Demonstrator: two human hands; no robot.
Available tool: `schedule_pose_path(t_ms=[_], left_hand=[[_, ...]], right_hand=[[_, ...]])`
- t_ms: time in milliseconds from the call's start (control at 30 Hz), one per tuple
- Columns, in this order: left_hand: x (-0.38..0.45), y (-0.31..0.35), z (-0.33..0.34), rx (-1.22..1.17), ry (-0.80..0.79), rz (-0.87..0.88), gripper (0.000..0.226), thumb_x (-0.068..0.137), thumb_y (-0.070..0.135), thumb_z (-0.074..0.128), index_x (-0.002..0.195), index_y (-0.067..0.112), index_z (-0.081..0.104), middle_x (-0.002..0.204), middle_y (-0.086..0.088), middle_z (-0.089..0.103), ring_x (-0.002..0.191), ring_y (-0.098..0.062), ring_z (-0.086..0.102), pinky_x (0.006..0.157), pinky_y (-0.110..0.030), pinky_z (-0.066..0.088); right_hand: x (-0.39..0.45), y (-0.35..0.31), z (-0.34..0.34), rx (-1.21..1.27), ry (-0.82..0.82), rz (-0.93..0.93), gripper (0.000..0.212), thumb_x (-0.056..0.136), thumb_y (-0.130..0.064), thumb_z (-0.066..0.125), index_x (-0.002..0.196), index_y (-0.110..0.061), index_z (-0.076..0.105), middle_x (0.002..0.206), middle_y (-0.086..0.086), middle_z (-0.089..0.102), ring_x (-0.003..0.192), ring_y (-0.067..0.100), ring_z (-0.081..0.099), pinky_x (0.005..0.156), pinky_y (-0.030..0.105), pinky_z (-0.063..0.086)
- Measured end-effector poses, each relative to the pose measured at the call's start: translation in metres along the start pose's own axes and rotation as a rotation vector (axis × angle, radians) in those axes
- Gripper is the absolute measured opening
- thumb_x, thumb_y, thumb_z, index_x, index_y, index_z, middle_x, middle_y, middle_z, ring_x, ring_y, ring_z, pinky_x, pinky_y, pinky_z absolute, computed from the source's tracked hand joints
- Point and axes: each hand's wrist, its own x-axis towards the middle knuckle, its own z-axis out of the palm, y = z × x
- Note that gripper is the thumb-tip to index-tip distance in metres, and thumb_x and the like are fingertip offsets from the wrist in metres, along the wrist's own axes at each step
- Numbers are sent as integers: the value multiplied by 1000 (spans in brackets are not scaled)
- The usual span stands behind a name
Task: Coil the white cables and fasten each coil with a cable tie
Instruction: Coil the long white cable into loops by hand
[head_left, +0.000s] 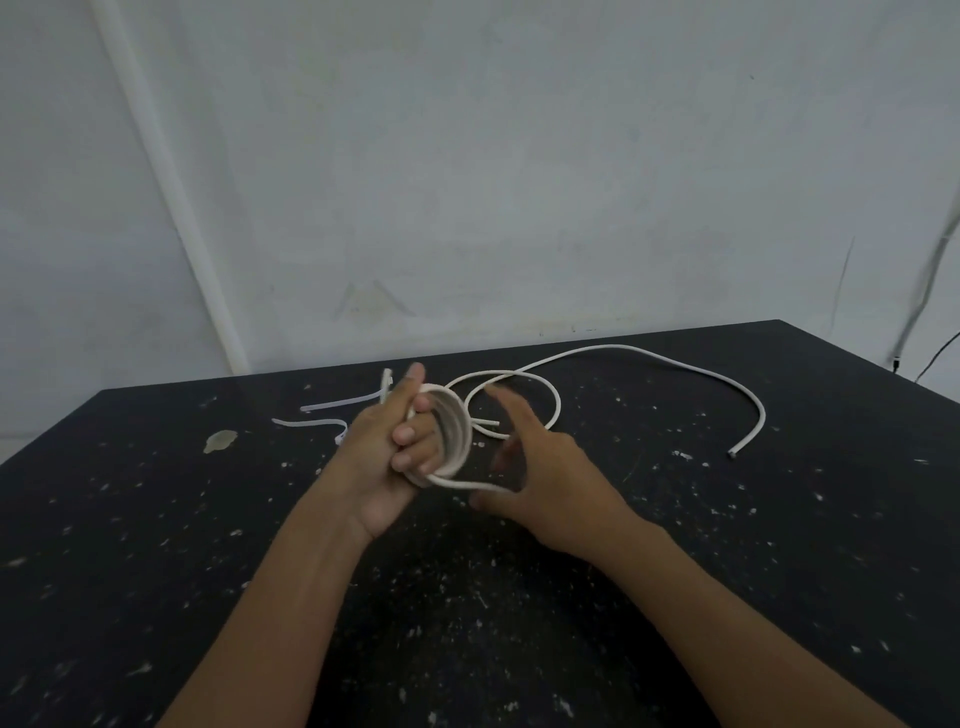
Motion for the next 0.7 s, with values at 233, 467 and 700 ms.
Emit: schedule_pose_path(t_ms=[233,467,700], left_hand=[[-1,27,-34,-233,122,144,42,100,46,52,66,21,51,37,7,35,26,-5,33,35,-17,35],[-5,18,-27,-130,109,151,36,87,48,59,65,20,53,40,8,39,31,-2,39,37,-16,39],[-9,-11,17,305,66,168,36,91,46,63,65,21,65,49,0,50,37,-12,43,41,-21,38]], right_hand=[[5,7,-36,763,-106,330,21,89,-33,82,75,-18,75,62,0,46,48,11,34,46,24,27],[15,7,-27,1280,81,646,11,94,-13,75,102,-8,70,64,-2,51,43,4,37,35,16,32],[12,1,-32,1653,237,644,27,104,-6,54,121,9,69,105,20,79,75,15,74,46,17,55]])
